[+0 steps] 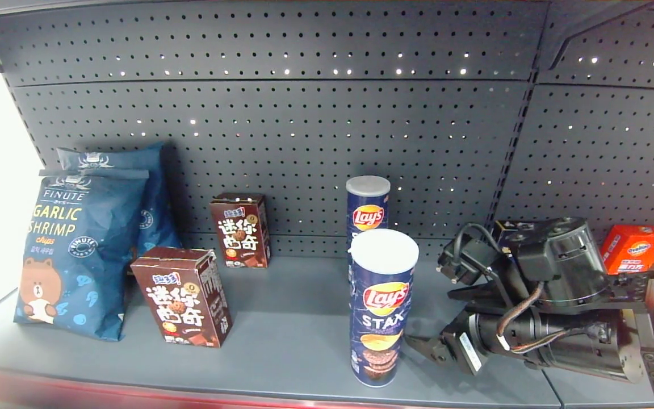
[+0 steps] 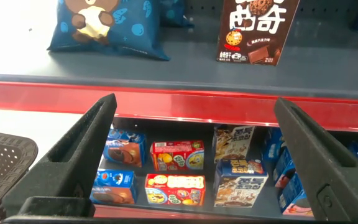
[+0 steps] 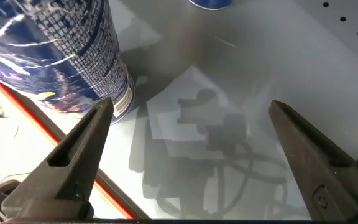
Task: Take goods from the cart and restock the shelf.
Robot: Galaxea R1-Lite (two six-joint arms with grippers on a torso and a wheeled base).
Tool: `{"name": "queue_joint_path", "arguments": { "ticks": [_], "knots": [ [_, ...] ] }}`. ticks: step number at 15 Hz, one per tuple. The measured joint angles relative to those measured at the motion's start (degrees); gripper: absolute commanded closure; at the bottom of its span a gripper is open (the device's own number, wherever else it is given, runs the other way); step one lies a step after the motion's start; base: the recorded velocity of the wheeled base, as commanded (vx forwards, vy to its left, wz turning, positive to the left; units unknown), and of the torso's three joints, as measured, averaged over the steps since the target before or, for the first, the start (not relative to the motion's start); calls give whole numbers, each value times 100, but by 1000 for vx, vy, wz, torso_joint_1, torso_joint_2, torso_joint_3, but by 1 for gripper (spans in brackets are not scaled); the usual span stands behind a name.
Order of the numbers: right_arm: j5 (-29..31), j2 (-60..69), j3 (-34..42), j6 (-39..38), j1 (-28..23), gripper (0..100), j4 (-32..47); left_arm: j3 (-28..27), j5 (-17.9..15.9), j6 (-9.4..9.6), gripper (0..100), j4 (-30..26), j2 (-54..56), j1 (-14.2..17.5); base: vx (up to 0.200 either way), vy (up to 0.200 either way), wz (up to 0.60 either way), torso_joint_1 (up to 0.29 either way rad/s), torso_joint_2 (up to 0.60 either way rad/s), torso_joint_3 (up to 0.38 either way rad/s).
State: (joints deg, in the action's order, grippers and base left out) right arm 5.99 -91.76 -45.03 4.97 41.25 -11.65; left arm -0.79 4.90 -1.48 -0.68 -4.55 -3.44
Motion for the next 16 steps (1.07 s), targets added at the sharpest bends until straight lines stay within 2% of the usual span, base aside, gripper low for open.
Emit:
{"name": "queue_joint_path", "arguments": {
  "ticks": [9, 16],
  "knots": [
    [2, 118, 127, -16, -145, 0, 0, 0, -1, 2, 0, -2, -2, 0, 0, 0, 0, 0, 0, 0],
    [0, -80, -141, -9, -127, 0, -2, 0, -9, 0, 0, -2, -2, 0, 0, 0, 0, 0, 0, 0]
  ]
}}
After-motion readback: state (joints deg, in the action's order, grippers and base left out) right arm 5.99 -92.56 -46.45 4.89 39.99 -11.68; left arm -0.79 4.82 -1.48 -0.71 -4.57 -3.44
